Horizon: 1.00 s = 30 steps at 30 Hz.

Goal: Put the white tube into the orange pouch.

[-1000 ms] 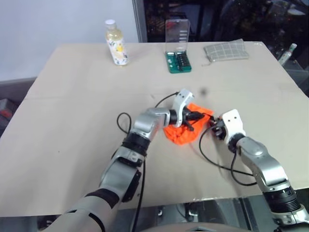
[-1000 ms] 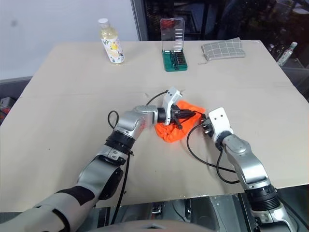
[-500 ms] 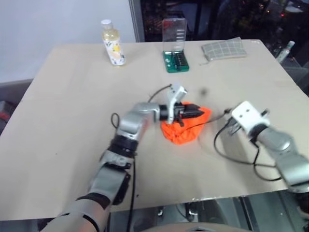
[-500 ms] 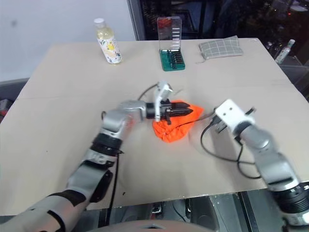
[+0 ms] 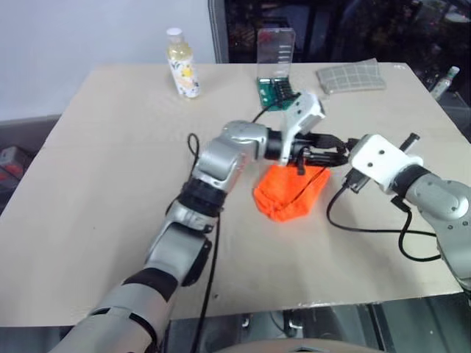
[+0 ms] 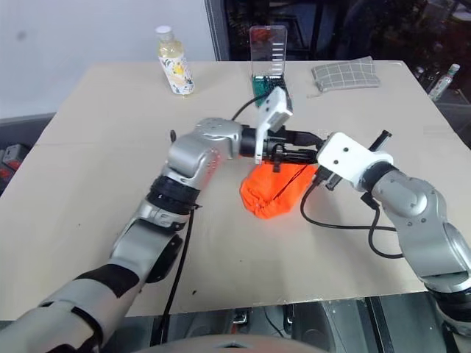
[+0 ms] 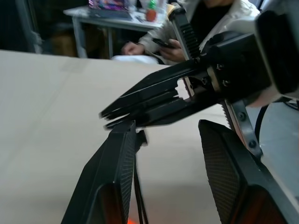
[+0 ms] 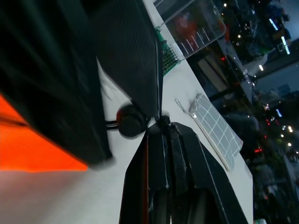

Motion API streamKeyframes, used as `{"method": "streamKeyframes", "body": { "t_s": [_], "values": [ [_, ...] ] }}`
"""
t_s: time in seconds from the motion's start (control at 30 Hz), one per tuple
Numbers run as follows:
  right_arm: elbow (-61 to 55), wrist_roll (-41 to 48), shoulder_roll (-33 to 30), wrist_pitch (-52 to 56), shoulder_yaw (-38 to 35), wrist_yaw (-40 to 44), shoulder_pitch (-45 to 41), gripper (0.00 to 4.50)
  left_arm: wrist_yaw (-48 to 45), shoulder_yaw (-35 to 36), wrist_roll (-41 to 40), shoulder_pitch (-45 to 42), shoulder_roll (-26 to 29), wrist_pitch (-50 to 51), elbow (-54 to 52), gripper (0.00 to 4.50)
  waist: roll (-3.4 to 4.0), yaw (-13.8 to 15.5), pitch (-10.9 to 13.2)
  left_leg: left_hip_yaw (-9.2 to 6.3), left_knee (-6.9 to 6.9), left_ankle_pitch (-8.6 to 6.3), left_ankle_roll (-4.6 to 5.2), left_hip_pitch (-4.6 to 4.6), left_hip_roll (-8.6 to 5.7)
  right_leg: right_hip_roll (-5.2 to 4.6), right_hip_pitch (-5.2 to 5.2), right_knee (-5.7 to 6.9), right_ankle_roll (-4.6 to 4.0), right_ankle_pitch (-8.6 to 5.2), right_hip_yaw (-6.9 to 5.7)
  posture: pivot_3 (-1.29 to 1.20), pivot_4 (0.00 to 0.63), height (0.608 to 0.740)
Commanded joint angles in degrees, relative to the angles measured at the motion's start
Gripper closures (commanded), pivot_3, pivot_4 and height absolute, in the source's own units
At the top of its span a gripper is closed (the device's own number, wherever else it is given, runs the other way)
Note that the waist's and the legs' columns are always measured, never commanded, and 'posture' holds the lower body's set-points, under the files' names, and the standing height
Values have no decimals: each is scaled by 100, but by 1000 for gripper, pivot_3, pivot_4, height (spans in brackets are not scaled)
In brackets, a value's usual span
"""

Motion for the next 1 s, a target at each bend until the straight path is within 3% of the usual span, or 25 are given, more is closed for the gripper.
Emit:
{"method": "streamKeyframes", "body": {
  "t_s": [0.03,0.67,0.83,1.0],
  "values": [
    [-328,-129,64,105,-27,7,-130,4500,113,86,69,-213,-76,-56,104,2315,0,-25,0,0,-3,0,-1,0,0,1,-2,0,0,0,0,0,150,740],
    [-496,-259,222,340,-43,118,-130,4500,133,134,61,-179,-135,51,106,2315,0,-33,0,5,-3,1,-2,1,0,-3,-4,2,0,-1,6,0,150,740],
    [-526,-278,262,388,-73,115,-140,4500,125,137,52,-160,-165,86,100,4327,0,-32,0,6,-2,1,-2,1,-1,-4,-4,1,0,-1,6,0,150,740],
    [-494,-290,357,486,-204,32,-108,4500,143,85,94,10,-117,140,50,4343,1,-33,0,5,-2,1,-2,1,-1,-4,-4,2,0,-1,6,0,150,740]
  ]
}}
